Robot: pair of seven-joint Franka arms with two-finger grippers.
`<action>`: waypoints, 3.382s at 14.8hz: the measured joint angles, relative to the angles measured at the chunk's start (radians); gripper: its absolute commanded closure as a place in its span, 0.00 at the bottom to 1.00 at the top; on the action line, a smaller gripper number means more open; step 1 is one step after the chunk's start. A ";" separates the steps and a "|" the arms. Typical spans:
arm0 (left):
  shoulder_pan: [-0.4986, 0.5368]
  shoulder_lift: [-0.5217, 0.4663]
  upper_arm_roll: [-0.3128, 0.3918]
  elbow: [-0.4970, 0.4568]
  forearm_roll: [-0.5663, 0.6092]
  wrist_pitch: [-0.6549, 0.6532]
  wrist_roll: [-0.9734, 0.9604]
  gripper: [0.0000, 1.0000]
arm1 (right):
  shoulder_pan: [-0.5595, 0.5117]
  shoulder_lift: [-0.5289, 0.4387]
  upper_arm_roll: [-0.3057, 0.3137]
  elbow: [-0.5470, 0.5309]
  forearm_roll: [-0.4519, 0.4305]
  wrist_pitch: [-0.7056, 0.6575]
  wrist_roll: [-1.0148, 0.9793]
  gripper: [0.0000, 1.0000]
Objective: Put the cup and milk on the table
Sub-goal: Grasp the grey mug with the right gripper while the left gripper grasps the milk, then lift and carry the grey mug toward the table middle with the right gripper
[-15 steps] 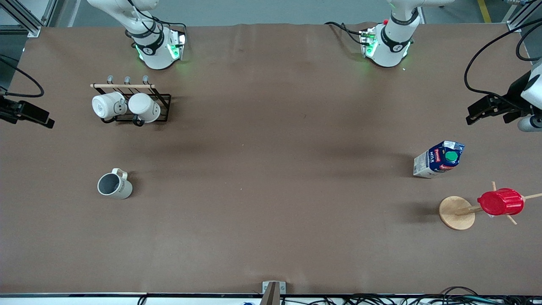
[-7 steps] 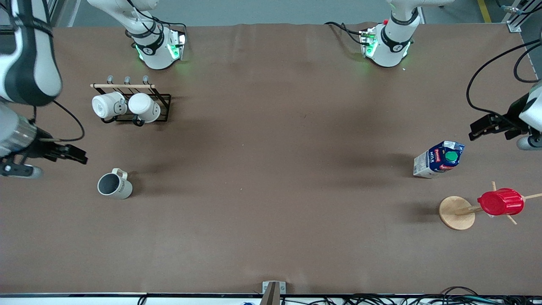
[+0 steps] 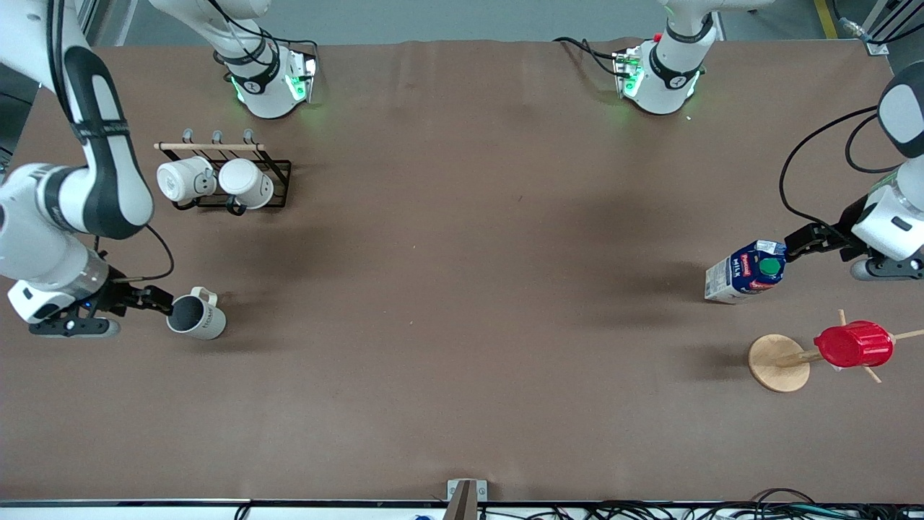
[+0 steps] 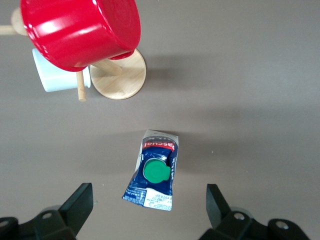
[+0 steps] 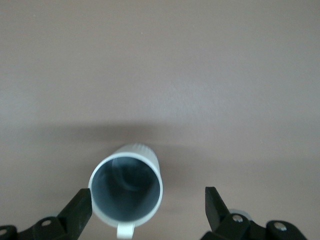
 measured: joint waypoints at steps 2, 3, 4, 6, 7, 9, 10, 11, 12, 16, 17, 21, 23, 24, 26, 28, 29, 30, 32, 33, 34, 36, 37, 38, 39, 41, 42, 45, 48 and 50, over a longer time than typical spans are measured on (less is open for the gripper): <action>0.000 0.028 0.012 -0.001 0.002 0.020 0.016 0.00 | 0.000 0.026 0.000 -0.035 0.000 0.069 -0.023 0.00; 0.000 0.038 0.016 -0.001 0.002 0.029 0.021 0.00 | 0.000 0.035 0.000 -0.043 0.000 0.083 -0.038 0.00; 0.001 0.046 0.018 -0.001 0.002 0.034 0.023 0.00 | 0.000 0.044 0.000 -0.046 0.000 0.095 -0.055 0.00; 0.000 0.059 0.018 -0.008 0.002 0.057 0.023 0.00 | 0.000 0.061 0.000 -0.047 0.000 0.118 -0.079 0.00; 0.000 0.064 0.018 -0.016 0.002 0.077 0.025 0.00 | 0.000 0.070 -0.001 -0.047 0.000 0.126 -0.083 0.00; 0.000 0.070 0.018 -0.030 0.002 0.099 0.028 0.00 | 0.000 0.087 -0.001 -0.047 0.000 0.136 -0.088 0.08; 0.000 0.071 0.018 -0.035 0.002 0.101 0.031 0.00 | -0.001 0.096 -0.001 -0.047 0.000 0.138 -0.088 0.19; 0.000 0.072 0.018 -0.042 0.002 0.101 0.040 0.00 | -0.001 0.103 -0.001 -0.047 0.001 0.141 -0.088 0.33; -0.001 0.076 0.018 -0.050 0.002 0.102 0.058 0.00 | -0.001 0.109 -0.001 -0.047 0.001 0.143 -0.088 0.49; -0.003 0.099 0.018 -0.056 0.002 0.113 0.099 0.00 | -0.002 0.111 -0.001 -0.044 0.005 0.143 -0.083 1.00; -0.004 0.103 0.017 -0.057 0.002 0.113 0.102 0.00 | -0.002 0.111 -0.001 -0.044 0.007 0.142 -0.075 1.00; -0.008 0.130 0.014 -0.058 0.002 0.120 0.107 0.00 | -0.002 0.106 0.000 0.006 0.013 0.022 -0.045 1.00; -0.009 0.139 0.014 -0.058 0.002 0.120 0.107 0.00 | 0.007 0.086 0.009 0.076 0.013 -0.119 0.036 1.00; -0.009 0.144 0.014 -0.059 0.002 0.120 0.107 0.00 | 0.026 0.070 0.016 0.105 0.014 -0.173 0.089 1.00; -0.009 0.150 0.014 -0.064 0.002 0.120 0.107 0.00 | 0.084 0.039 0.045 0.135 0.014 -0.219 0.219 1.00; -0.009 0.155 0.014 -0.072 0.000 0.120 0.107 0.00 | 0.130 0.027 0.123 0.147 0.013 -0.224 0.366 1.00; -0.009 0.159 0.014 -0.078 0.000 0.120 0.107 0.00 | 0.143 0.027 0.171 0.154 0.010 -0.221 0.424 1.00; -0.009 0.163 0.014 -0.083 -0.001 0.119 0.107 0.00 | 0.156 0.029 0.216 0.163 0.006 -0.218 0.469 1.00; -0.010 0.171 0.014 -0.089 -0.001 0.112 0.107 0.00 | 0.186 0.044 0.284 0.185 -0.007 -0.216 0.532 1.00; -0.010 0.173 0.014 -0.091 -0.001 0.109 0.107 0.00 | 0.213 0.060 0.301 0.202 -0.025 -0.215 0.567 1.00; -0.009 0.174 0.014 -0.093 -0.001 0.106 0.107 0.00 | 0.249 0.084 0.308 0.224 -0.060 -0.212 0.616 1.00; -0.009 0.174 0.014 -0.095 -0.001 0.105 0.107 0.00 | 0.327 0.147 0.316 0.279 -0.158 -0.208 0.753 0.99; -0.009 0.174 0.014 -0.095 -0.001 0.104 0.107 0.06 | 0.355 0.185 0.331 0.305 -0.204 -0.202 0.823 0.99; -0.009 0.174 0.014 -0.095 -0.001 0.104 0.107 0.20 | 0.369 0.223 0.357 0.327 -0.234 -0.183 0.875 0.98; -0.009 0.174 0.014 -0.095 -0.001 0.104 0.107 0.37 | 0.377 0.256 0.382 0.341 -0.253 -0.149 0.911 0.98; -0.009 0.173 0.014 -0.093 -0.001 0.104 0.116 0.66 | 0.391 0.295 0.409 0.355 -0.276 -0.091 0.934 0.98; -0.008 0.171 0.014 -0.090 -0.001 0.104 0.129 0.73 | 0.402 0.304 0.414 0.358 -0.279 -0.082 0.935 0.97; -0.008 0.166 0.015 -0.081 -0.001 0.104 0.143 0.80 | 0.431 0.307 0.425 0.357 -0.280 -0.084 0.947 0.94; -0.008 0.166 0.015 -0.071 -0.001 0.104 0.145 0.80 | 0.441 0.312 0.441 0.337 -0.281 -0.092 0.950 0.93; -0.007 0.165 0.015 -0.064 -0.001 0.104 0.145 0.80 | 0.451 0.316 0.444 0.313 -0.283 -0.092 0.966 0.91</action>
